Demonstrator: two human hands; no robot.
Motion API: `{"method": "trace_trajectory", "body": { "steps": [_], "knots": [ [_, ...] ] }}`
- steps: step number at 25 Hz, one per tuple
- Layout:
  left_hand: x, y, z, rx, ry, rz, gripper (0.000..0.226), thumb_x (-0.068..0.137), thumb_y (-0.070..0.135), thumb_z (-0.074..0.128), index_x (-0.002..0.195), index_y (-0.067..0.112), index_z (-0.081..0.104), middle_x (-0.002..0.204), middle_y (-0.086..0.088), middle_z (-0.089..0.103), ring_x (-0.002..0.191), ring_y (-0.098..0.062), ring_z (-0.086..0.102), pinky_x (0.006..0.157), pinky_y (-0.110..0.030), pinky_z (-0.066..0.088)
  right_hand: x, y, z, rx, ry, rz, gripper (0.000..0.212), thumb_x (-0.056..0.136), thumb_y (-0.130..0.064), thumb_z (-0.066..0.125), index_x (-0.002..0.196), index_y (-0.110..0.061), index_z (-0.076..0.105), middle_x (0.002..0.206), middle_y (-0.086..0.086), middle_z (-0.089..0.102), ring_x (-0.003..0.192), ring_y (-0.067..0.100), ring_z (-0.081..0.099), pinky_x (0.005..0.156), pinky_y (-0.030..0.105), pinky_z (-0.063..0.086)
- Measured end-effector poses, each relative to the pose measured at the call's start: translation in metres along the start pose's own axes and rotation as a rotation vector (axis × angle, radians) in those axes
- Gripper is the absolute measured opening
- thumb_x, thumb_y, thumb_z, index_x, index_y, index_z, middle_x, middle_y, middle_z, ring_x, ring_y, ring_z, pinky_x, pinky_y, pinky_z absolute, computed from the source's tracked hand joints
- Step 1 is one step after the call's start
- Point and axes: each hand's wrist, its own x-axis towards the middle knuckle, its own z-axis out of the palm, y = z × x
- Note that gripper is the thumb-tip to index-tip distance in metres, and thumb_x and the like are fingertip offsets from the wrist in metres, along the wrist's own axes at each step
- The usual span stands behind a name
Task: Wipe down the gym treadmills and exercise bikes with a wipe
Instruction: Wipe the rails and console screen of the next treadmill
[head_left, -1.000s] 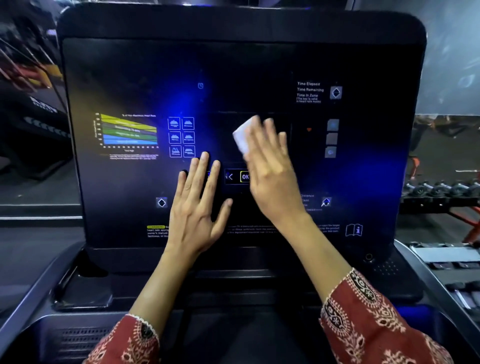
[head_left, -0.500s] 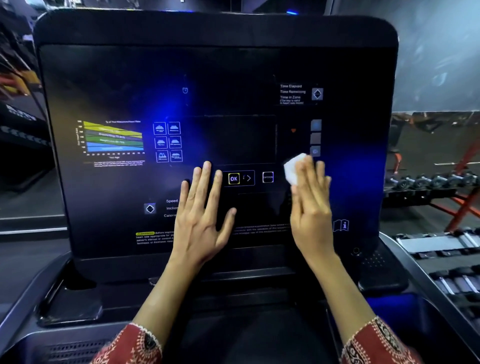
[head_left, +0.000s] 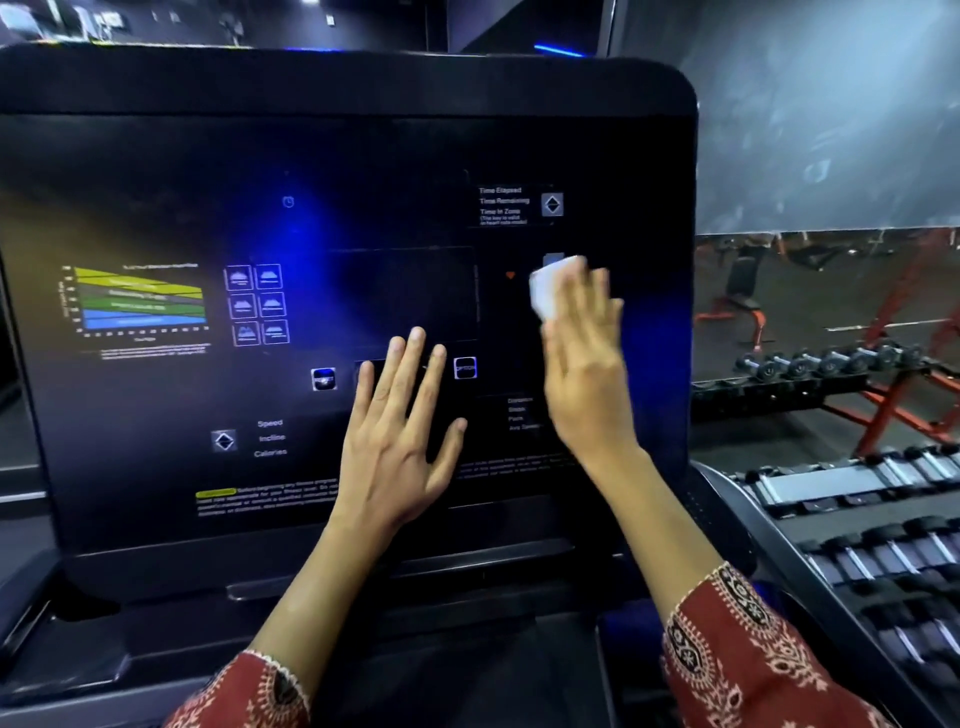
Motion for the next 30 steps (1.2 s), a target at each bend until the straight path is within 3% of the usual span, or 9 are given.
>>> {"method": "trace_trajectory", "body": {
  "steps": [2,6,9,13,17,21,25,28,30],
  "knots": [
    [0.004,0.006,0.005,0.024,0.015,-0.015,0.061,0.092,0.036,0.045,0.142,0.003,0.04,0.151,-0.019,0.028,0.142,-0.029,0.022,0.117,-0.043,0.007,-0.012,0.013,-0.001,-0.056,-0.087,-0.254,0.044,0.1,-0.007,0.039,0.143,0.001,0.034,0.151,0.014,0.032,0.143,0.023,0.02,0.121,0.036,0.009],
    [0.005,0.023,0.014,0.036,0.013,0.005,0.061,0.091,0.035,0.046,0.142,0.002,0.039,0.151,-0.02,0.026,0.142,-0.03,0.022,0.116,-0.045,0.01,-0.039,0.024,-0.01,0.029,0.041,0.062,0.047,0.1,-0.007,0.042,0.145,-0.002,0.029,0.153,0.007,0.024,0.145,0.025,0.016,0.121,0.037,0.008],
    [0.006,0.033,0.019,0.019,0.006,0.042,0.061,0.091,0.033,0.047,0.142,0.002,0.038,0.151,-0.019,0.027,0.142,-0.03,0.022,0.117,-0.042,0.01,-0.069,0.034,-0.018,-0.067,-0.081,-0.202,0.049,0.097,-0.005,0.048,0.144,-0.002,0.033,0.152,0.009,0.03,0.144,0.025,0.023,0.12,0.04,0.016],
    [0.01,0.048,0.025,0.015,-0.009,0.061,0.061,0.091,0.033,0.047,0.142,0.001,0.038,0.151,-0.018,0.026,0.142,-0.029,0.022,0.117,-0.04,0.009,-0.081,0.041,-0.025,0.018,0.009,0.111,0.047,0.1,-0.011,0.041,0.145,-0.002,0.031,0.154,0.009,0.026,0.147,0.024,0.014,0.121,0.038,0.01],
    [0.015,0.053,0.027,0.028,-0.016,0.075,0.061,0.09,0.033,0.048,0.142,0.002,0.039,0.151,-0.017,0.027,0.142,-0.028,0.022,0.117,-0.039,0.009,-0.094,0.056,-0.029,-0.115,-0.044,-0.185,0.047,0.099,-0.01,0.043,0.145,-0.003,0.032,0.152,0.008,0.031,0.145,0.022,0.02,0.12,0.038,0.011],
    [0.03,0.055,0.027,0.04,-0.01,0.078,0.06,0.091,0.033,0.047,0.142,0.003,0.04,0.152,-0.017,0.028,0.143,-0.028,0.021,0.117,-0.04,0.011,-0.04,0.058,-0.03,0.022,0.146,0.255,0.045,0.102,-0.014,0.035,0.144,0.003,0.031,0.153,0.017,0.028,0.145,0.025,0.012,0.121,0.037,0.004],
    [0.053,0.05,0.029,0.027,0.015,0.066,0.06,0.093,0.036,0.044,0.143,0.004,0.038,0.152,-0.017,0.029,0.143,-0.028,0.022,0.117,-0.04,0.012,-0.019,0.065,-0.027,-0.089,0.048,-0.136,0.044,0.098,-0.005,0.045,0.141,0.003,0.039,0.149,0.019,0.036,0.142,0.026,0.024,0.119,0.041,0.015],
    [0.067,0.047,0.03,0.038,0.036,0.072,0.061,0.092,0.036,0.045,0.143,0.004,0.038,0.152,-0.018,0.03,0.142,-0.028,0.022,0.116,-0.04,0.013,0.008,0.075,-0.032,0.004,0.187,0.191,0.045,0.101,-0.011,0.037,0.144,0.001,0.032,0.153,0.017,0.027,0.144,0.025,0.014,0.121,0.038,0.006],
    [0.074,0.046,0.031,0.044,0.045,0.076,0.062,0.092,0.037,0.045,0.144,0.005,0.038,0.152,-0.017,0.029,0.142,-0.028,0.022,0.117,-0.039,0.012,0.024,0.056,-0.025,0.019,0.175,0.199,0.048,0.101,-0.014,0.033,0.145,0.003,0.029,0.153,0.021,0.025,0.144,0.026,0.012,0.121,0.037,0.005]
  ]
}}
